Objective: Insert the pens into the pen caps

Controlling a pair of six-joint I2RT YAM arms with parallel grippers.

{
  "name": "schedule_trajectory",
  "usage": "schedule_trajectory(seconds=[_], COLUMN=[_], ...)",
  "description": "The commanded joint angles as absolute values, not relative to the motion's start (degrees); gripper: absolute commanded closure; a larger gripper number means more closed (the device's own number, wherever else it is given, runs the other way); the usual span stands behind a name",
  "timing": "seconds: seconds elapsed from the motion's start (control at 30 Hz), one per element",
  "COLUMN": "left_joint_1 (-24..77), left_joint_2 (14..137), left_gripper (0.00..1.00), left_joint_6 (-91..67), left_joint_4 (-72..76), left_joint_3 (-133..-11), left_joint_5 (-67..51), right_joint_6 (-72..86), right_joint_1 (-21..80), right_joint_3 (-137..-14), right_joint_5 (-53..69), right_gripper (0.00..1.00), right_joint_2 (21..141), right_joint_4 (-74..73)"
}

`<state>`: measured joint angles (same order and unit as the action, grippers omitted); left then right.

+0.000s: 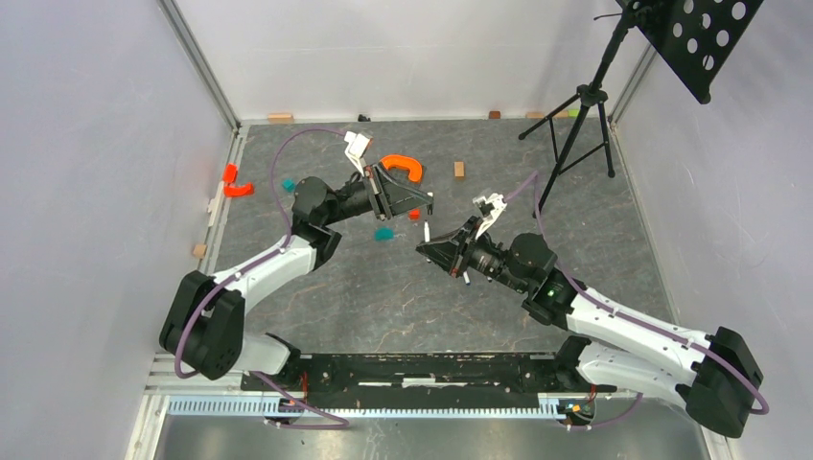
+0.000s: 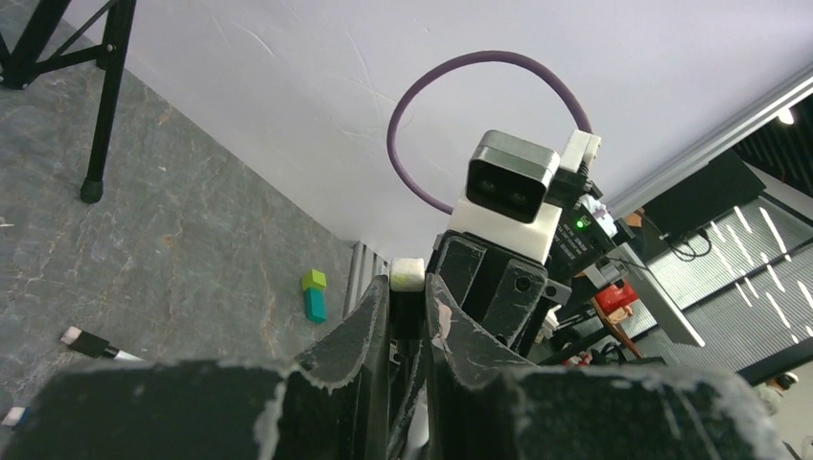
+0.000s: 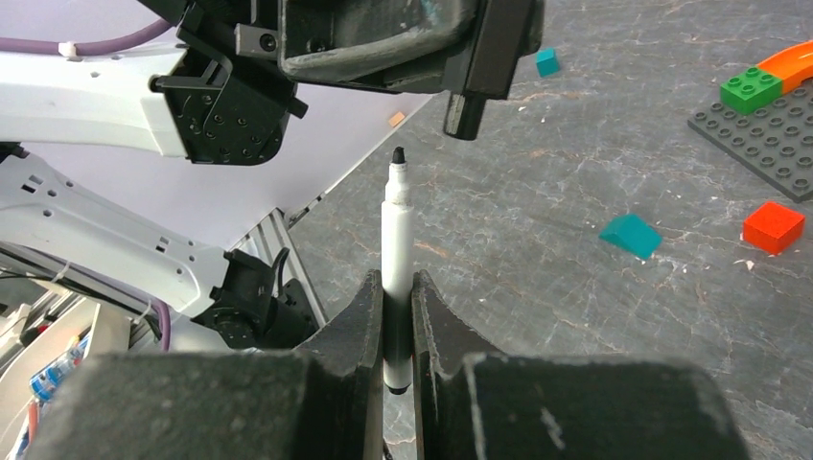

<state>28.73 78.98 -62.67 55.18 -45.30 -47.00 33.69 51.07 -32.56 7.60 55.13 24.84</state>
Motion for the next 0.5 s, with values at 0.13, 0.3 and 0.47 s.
schedule_trajectory(seconds=[0.13,0.3,0.47], left_joint_1=[28.65,28.65,28.7], left_joint_2=[77.19,76.93,76.65], left_gripper=[0.98,0.98,0.98], left_joint_6=[-59.06,-59.5,-59.74], left_joint_4=[54.59,55.24,55.72], left_joint_3=[-45.89,-45.85,-45.63], left_joint_5=[-46.42,-46.59,-46.54], right_joint_6=[31.95,31.26,31.37], right_joint_1=[51.59,51.56,51.59], right_joint_3=[-34.61,-34.76,-34.53], right_joint_5=[5.38,4.09,3.67], right_gripper=[1.0,1.0,1.0], right_joint_2=[54.13,54.26,54.51], right_joint_4=[25.89,24.15,23.68])
